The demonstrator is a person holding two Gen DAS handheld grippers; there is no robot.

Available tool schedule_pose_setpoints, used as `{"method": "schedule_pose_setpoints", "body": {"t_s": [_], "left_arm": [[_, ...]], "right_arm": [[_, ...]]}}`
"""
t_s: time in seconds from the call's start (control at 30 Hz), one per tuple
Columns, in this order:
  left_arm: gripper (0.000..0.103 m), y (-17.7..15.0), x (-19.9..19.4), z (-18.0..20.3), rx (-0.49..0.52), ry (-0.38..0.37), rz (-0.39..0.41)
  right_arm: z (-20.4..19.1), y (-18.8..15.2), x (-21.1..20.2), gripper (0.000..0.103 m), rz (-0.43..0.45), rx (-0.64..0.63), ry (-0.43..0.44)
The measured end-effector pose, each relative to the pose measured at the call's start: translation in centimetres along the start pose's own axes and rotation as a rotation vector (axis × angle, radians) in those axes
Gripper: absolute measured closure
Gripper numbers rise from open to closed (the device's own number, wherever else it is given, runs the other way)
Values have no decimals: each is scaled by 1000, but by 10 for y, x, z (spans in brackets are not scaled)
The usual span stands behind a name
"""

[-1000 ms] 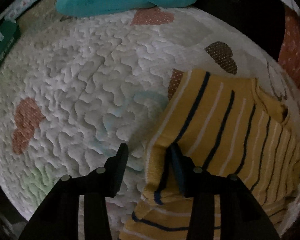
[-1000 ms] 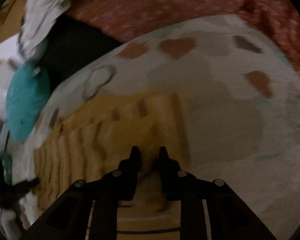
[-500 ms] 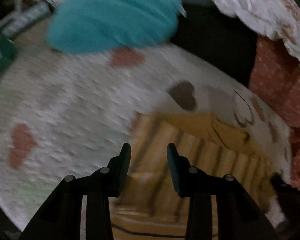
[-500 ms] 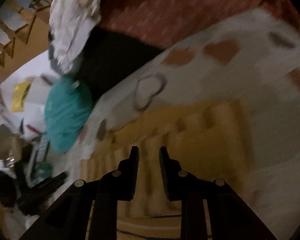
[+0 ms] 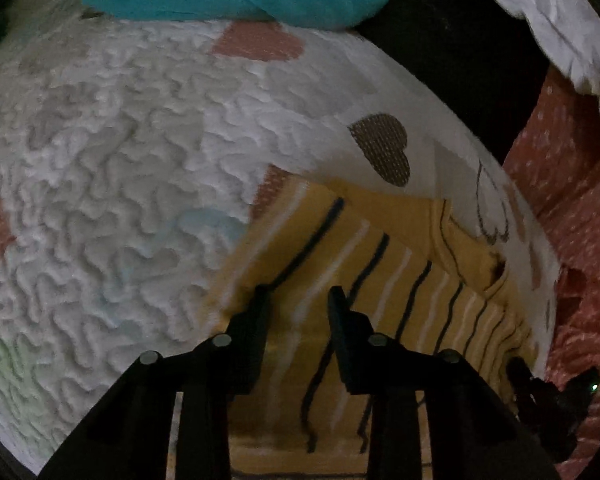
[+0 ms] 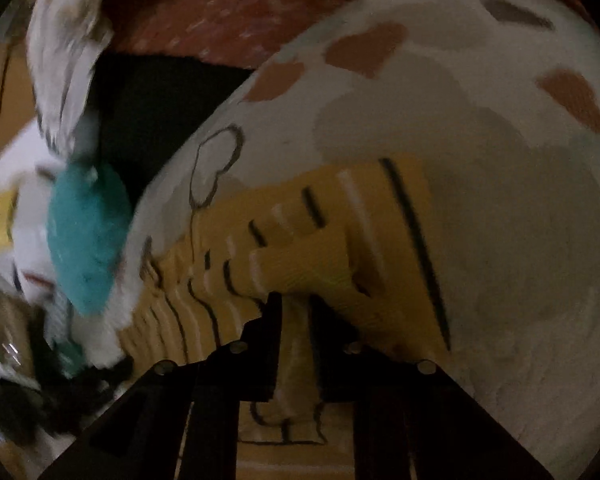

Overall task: Fold small clothes
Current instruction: 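Lower both grippers onto the sweater hem and grasp it, then lift the hem with both grippers and fold it over toward the collar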

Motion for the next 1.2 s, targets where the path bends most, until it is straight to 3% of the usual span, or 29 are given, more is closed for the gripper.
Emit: {"method": "schedule_pose_setpoints", "body": {"t_s": [0.1, 0.2, 0.27, 0.33, 0.43, 0.53, 0.6, 0.77, 0.9, 1.0, 1.1, 1.13, 1.2], "left_arm": [[69, -5, -10, -13, 19, 32, 15], [68, -21, -5, -25, 39, 52, -37], [68, -31, -12, -38, 34, 51, -38], [54, -37, -19, -50, 29, 88, -26], [53, -53, -29, -73, -12, 49, -55], [53, -66, -41, -87, -4, 17, -53], [53, -76, -46, -94, 27, 32, -39], [53, -117, -63, -110, 134, 112, 1], [43, -153, -72, -125, 182, 145, -5], [40, -180, -75, -144, 177, 151, -34], [33, -202, -77, -168, 155, 171, -73], [33, -207, -77, -176, 130, 166, -94], [33, -220, -76, -199, 30, 143, -159]], "right_arm": [[-18, -4, -10, 82, 20, -49, 6], [-25, -19, -17, 73, -10, -64, 44], [-13, -31, -18, 74, -33, -52, -13], [-2, -38, -31, 75, -20, -38, -40], [11, -52, -56, 72, -18, -72, -119], [23, -91, -68, 58, -85, -73, -150], [22, -121, -75, 58, -95, -103, -146], [8, -173, -104, 57, -151, -324, -320], [13, -216, -125, 54, -193, -331, -341], [11, -239, -137, 54, -209, -374, -353], [24, -270, -150, 43, -274, -406, -427], [28, -276, -150, 36, -288, -392, -438], [38, -281, -162, 36, -286, -331, -430]]}}
Point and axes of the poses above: each gripper's, at about its wrist camera, not at the fingertips, and x roughly the way its jaws point, z to its right, y to its top, the point moved 9 cm from there along x, roughly the way its jaws point, and after that the axes turned 10 degrees about -x, right-handed, at the moved point
